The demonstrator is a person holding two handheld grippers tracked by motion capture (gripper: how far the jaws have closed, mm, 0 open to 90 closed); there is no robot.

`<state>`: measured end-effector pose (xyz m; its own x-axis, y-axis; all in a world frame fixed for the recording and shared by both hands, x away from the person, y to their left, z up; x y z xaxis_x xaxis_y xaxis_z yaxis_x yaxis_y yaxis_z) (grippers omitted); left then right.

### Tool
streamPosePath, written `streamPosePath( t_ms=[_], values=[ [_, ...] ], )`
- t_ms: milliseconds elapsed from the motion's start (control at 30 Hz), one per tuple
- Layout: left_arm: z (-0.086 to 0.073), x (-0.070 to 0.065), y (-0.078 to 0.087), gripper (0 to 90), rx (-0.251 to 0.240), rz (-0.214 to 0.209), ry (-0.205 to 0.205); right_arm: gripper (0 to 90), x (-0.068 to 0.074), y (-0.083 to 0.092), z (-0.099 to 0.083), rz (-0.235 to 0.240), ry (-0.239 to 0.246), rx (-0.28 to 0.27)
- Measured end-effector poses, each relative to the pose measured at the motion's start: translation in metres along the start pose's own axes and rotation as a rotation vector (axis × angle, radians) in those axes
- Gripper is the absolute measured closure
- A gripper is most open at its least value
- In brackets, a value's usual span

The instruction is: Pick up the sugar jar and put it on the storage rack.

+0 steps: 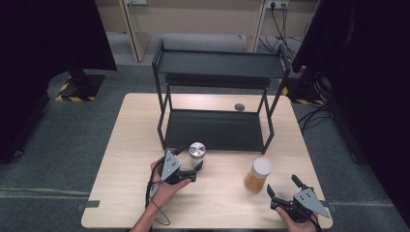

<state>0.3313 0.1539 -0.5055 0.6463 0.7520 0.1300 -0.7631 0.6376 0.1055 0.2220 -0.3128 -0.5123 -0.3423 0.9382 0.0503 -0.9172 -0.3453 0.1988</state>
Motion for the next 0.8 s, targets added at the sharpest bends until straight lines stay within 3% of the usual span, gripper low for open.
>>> streamPosePath(
  t_ms=[233,667,800],
  values=[
    [0.005,0.000,-0.013,18.5,0.014,-0.013,-0.017,2.8,0.000,0.000,0.000,0.000,-0.006,-0.001],
    [0.006,0.002,-0.028,25.8,0.044,-0.023,-0.009,2.8,-0.001,0.000,0.000,0.001,-0.008,0.000],
    [0.004,-0.001,-0.030,31.7,0.036,-0.004,-0.018,2.8,-0.001,0.000,0.000,0.002,-0.011,-0.001]
  ],
)
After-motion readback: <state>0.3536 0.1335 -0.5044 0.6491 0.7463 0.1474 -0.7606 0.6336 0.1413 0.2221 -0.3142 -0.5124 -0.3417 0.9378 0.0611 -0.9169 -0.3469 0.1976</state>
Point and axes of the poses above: each handheld gripper's, and its own axes: y roughly backward along the jaws, z roughly out of its top, x roughly to its left, the point moved 8 cm from there along -y, roughly forward along the jaws, and after that the axes turned 6 degrees about -y, right-handed, at the moved point
